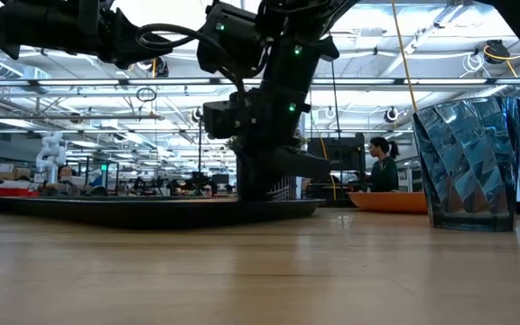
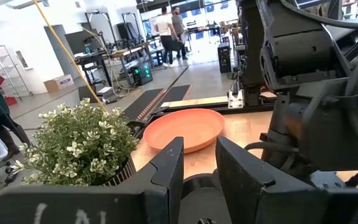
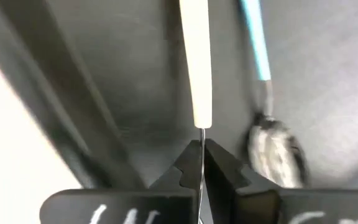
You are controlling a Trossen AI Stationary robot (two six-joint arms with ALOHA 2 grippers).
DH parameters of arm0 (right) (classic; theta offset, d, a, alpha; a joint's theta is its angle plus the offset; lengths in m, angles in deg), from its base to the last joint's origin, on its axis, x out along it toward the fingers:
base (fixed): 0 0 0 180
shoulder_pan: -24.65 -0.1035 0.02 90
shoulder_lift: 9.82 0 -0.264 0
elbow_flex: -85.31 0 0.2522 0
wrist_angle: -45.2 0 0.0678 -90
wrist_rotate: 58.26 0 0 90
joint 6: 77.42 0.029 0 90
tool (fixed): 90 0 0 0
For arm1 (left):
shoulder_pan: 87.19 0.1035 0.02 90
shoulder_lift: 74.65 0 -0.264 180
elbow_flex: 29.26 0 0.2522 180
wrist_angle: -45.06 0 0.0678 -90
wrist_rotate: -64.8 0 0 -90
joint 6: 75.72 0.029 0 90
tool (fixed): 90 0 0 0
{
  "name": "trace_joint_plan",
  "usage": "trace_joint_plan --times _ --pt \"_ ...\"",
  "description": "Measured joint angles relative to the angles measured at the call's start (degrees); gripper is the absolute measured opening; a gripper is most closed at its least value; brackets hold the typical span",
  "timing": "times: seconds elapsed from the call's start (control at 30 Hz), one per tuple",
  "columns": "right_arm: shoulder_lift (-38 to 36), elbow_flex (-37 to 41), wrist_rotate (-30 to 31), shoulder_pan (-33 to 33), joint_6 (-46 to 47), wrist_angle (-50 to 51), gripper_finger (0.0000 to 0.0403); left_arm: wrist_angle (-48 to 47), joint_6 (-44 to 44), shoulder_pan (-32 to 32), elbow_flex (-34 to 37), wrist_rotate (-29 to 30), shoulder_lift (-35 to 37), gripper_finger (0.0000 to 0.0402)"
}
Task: Pick and place plate/cup/fork/spoon on tray
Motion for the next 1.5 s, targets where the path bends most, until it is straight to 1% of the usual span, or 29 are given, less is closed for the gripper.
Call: trace_joint_plan --times 0.07,0.17,0.6,0.73,0.83,1.2,1.4,1.5 --pt "0.00 0.00 -2.00 0.24 0.02 0.77 0.0006 0.00 -0.02 0.00 0.00 0.00 0.00 0.0097" --pt "-0.02 0.00 -3.07 0.37 0.76 1.09 0.0019 -0.02 -0.11 0.00 0.00 0.00 0.00 0.0097" --pt "-0.07 0.00 -2.77 0.42 0.07 1.77 0.0080 -0.02 -0.11 0.00 -0.02 0.02 0.00 0.0097" --pt "-0.07 0.00 2.05 0.42 -0.63 2.08 0.0092 -0.04 -0.11 0.00 -0.02 0.02 0.00 0.0097" --pt "-0.07 0.00 4.21 0.42 -1.75 2.21 0.0095 -0.07 -0.11 0.00 -0.02 0.02 0.00 0.0097" --pt "-0.07 0.00 4.05 0.74 -1.76 3.38 0.0094 -0.48 -0.04 0.00 -0.02 0.02 0.00 0.0097" --pt "-0.07 0.02 -0.56 0.74 0.15 4.95 0.0094 -0.48 -0.04 0.00 -0.02 0.02 0.00 0.0097" --pt "-0.07 0.02 -0.46 0.78 1.03 4.87 0.0094 -0.48 -0.02 0.00 -0.02 0.02 0.00 0.0097"
